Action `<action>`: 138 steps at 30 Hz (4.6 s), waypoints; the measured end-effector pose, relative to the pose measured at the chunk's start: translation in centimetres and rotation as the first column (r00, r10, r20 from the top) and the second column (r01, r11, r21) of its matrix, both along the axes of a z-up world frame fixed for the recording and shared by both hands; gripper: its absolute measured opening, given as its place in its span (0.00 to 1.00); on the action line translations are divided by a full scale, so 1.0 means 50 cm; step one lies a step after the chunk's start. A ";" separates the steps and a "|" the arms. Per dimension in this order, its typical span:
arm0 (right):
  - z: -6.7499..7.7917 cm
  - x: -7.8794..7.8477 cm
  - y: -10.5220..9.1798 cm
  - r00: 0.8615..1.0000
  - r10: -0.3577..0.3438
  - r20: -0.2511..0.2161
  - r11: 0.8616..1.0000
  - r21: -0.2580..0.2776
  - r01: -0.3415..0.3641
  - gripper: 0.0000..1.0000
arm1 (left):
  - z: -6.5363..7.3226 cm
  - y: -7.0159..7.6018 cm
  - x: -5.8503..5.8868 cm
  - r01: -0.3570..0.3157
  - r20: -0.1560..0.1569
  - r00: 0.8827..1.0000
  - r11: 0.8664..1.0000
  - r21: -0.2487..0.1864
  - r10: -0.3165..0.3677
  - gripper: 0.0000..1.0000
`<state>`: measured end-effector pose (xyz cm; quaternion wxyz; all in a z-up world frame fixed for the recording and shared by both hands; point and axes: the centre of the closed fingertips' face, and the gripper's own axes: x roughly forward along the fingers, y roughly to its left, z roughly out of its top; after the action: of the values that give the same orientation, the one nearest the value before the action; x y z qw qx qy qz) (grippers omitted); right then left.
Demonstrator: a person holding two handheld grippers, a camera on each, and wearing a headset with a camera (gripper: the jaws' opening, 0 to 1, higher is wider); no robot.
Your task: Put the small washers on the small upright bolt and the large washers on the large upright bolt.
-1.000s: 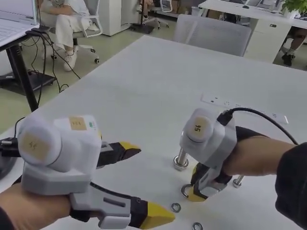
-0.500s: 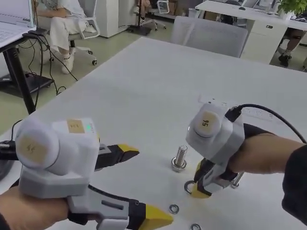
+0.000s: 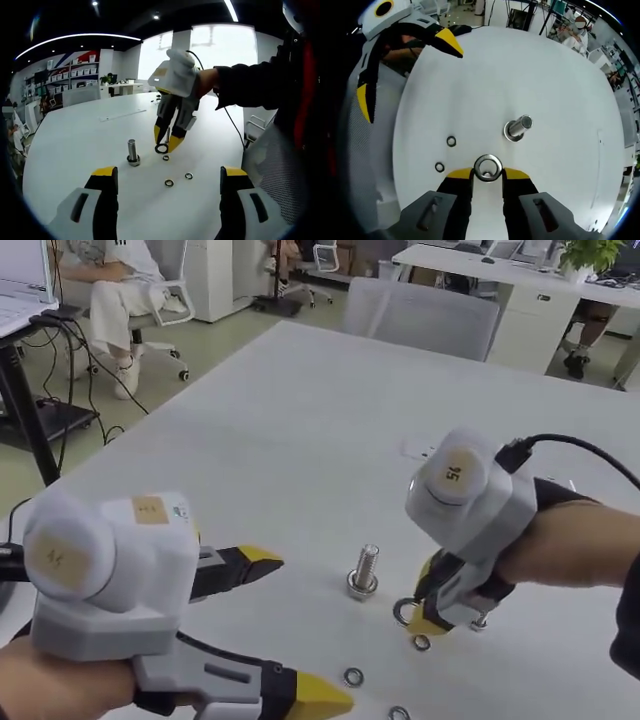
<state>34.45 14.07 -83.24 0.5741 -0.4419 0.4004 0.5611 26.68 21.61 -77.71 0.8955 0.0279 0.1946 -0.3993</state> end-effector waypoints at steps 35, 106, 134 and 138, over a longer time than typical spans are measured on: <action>0.111 0.043 0.071 0.995 0.026 0.101 0.993 0.112 -0.038 0.23 | -0.025 0.010 0.013 -0.014 -0.028 1.000 1.000 0.009 0.014 0.84; -0.004 0.084 0.113 0.998 0.061 0.011 0.996 0.060 -0.062 0.23 | -0.045 0.025 0.022 -0.032 -0.062 0.998 0.999 0.013 0.032 0.84; -0.063 0.076 0.117 0.998 0.058 -0.014 0.997 0.051 -0.057 0.24 | -0.050 0.030 0.021 -0.038 -0.071 0.997 0.999 0.013 0.039 0.84; -0.066 0.077 0.118 0.998 0.053 -0.015 0.997 0.060 -0.052 0.24 | -0.050 0.030 0.020 -0.038 -0.073 0.997 0.999 0.012 0.039 0.84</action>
<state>38.32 19.98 -86.52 0.5687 -0.4302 0.3765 0.5914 27.69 23.10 -80.22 0.8951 0.0143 0.2300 -0.3817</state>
